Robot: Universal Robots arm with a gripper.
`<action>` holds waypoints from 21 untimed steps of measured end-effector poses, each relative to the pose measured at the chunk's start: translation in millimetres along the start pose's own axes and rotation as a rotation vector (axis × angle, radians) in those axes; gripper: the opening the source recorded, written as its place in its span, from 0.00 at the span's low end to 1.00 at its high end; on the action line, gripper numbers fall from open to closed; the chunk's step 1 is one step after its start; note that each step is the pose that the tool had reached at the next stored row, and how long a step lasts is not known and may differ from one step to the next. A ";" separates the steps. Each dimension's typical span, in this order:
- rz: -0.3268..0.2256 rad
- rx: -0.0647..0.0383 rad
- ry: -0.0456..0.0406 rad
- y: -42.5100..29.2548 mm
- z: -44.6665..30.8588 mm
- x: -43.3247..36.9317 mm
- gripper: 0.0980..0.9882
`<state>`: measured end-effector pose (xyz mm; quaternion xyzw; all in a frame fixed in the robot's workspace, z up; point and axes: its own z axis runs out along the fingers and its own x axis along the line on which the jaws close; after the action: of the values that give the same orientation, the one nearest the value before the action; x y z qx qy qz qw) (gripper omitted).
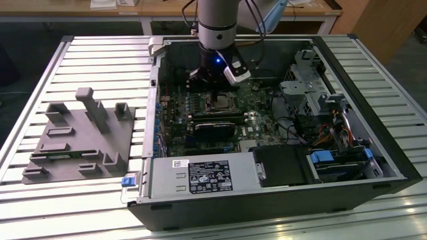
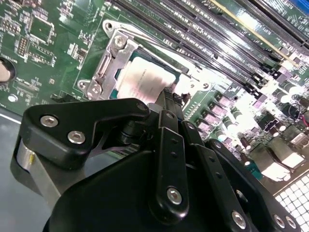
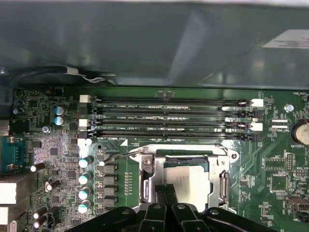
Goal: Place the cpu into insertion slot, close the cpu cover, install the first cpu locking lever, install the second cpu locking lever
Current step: 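Close the cpu cover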
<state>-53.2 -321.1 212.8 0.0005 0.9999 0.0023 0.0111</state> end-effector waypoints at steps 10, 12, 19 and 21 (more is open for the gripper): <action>-0.022 -0.017 0.0001 -0.9 3.7 4.4 0.01; -0.009 -0.017 -0.0001 -1.2 4.3 4.5 0.01; 0.011 -0.016 -0.0004 -1.3 6.1 11.0 0.01; 0.018 -0.016 -0.0005 -1.3 7.2 11.7 0.01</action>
<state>-64.8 -322.3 205.3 0.0093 0.9998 0.0107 0.0114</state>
